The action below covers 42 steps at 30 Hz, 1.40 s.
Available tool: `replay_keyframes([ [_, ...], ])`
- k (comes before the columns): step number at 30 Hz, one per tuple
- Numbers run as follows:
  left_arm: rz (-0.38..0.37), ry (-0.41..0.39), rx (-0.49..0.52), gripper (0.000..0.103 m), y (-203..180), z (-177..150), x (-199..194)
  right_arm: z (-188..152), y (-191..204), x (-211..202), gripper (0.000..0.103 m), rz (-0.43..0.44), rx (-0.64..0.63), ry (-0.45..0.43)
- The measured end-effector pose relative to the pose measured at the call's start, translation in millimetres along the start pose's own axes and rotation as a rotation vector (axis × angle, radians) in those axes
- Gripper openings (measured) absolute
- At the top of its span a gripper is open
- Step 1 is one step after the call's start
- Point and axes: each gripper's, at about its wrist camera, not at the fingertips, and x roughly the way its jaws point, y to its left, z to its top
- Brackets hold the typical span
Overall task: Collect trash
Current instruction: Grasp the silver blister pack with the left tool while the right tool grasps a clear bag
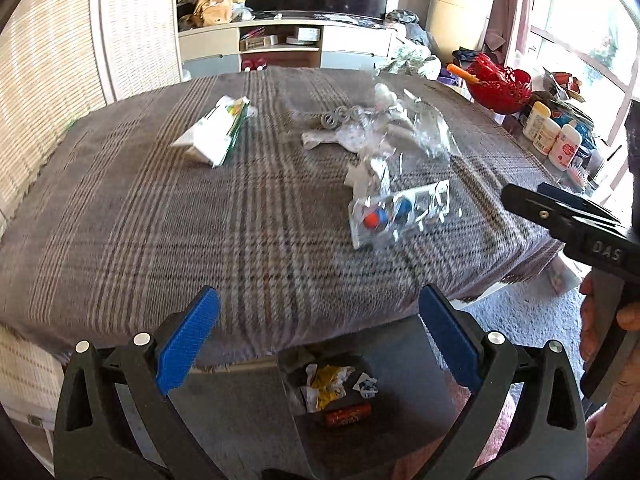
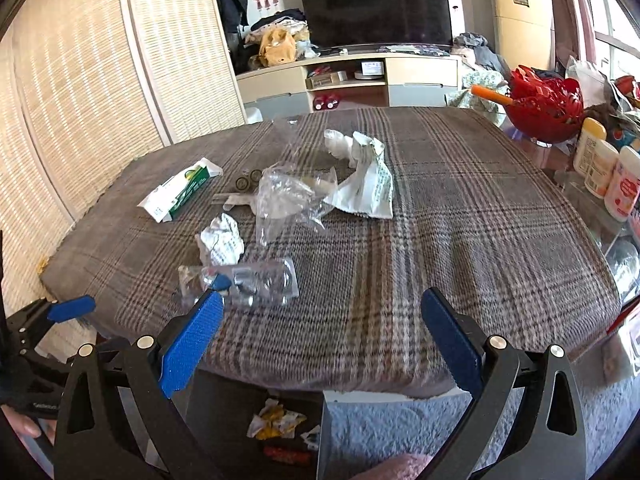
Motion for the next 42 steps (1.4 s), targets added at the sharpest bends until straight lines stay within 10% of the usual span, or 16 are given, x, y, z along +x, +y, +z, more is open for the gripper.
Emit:
replay_keyframes([
  [25, -0.136, 0.083, 0.084, 0.095, -25, 33, 75, 48, 12, 103, 0.097, 0.061, 0.009, 0.125],
  [42, -0.184, 0.069, 0.113, 0.058, -38, 36, 77, 47, 19, 107, 0.032, 0.106, -0.048, 0.131],
])
